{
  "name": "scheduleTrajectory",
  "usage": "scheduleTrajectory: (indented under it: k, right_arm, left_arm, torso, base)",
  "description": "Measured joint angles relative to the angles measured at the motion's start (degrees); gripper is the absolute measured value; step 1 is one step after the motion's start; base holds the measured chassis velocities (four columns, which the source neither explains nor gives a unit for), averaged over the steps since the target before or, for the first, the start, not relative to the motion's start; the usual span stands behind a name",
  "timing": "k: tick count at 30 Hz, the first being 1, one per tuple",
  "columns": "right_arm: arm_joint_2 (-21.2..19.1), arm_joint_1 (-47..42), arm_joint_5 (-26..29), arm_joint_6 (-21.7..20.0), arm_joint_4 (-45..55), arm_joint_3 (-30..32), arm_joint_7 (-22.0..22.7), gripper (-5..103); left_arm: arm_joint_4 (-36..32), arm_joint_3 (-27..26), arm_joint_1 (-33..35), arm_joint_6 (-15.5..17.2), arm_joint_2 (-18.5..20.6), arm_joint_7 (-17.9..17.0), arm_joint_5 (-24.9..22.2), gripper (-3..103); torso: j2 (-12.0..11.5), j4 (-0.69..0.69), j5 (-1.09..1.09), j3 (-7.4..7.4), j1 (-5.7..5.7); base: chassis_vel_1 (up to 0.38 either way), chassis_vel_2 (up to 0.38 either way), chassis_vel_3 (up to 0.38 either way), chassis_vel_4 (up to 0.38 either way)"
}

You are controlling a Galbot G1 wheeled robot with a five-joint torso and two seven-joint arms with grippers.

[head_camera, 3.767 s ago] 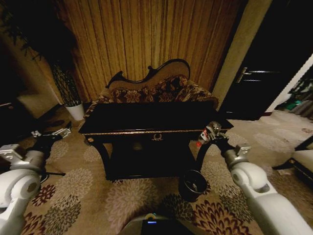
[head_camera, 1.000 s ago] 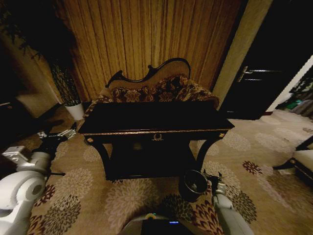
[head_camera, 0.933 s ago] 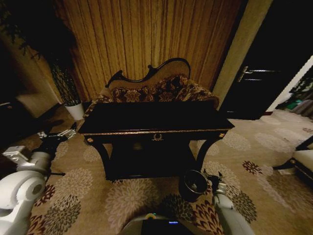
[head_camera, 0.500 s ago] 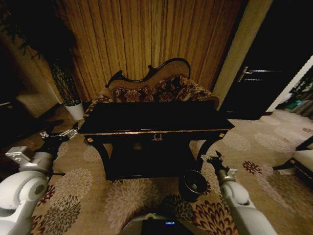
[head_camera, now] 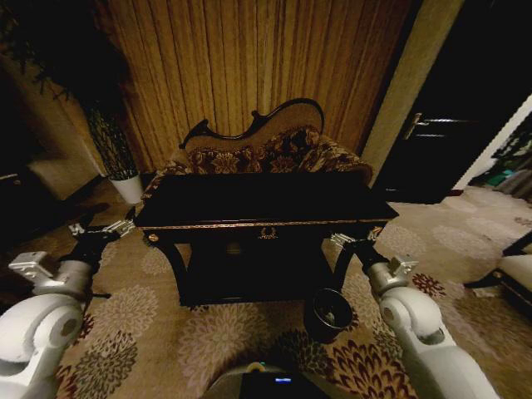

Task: Move to the front of the table and place the trash on the table into the trash bin.

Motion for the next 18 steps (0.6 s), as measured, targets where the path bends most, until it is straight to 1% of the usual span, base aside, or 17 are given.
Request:
scheduleTrajectory:
  k: [4, 18]
  right_arm:
    - [-0.28, -0.11, 0.18, -0.66, 1.28, 0.16, 1.18, 100]
    - [-0.46, -0.32, -0.14, -0.68, 1.58, 0.38, 1.3, 100]
  left_arm:
    - [-0.24, 0.16, 0.0, 0.1, 0.05, 0.18, 0.33, 100]
    - [-0.43, 0.45, 0.07, 0.12, 0.44, 0.48, 0.22, 100]
  torso:
    - [0.0, -0.01, 0.0, 0.0, 0.0]
    - [0.0, 0.0, 0.0, 0.0, 0.0]
  base:
    - [0.0, 0.0, 0.0, 0.0]
    - [0.0, 0.0, 0.0, 0.0]
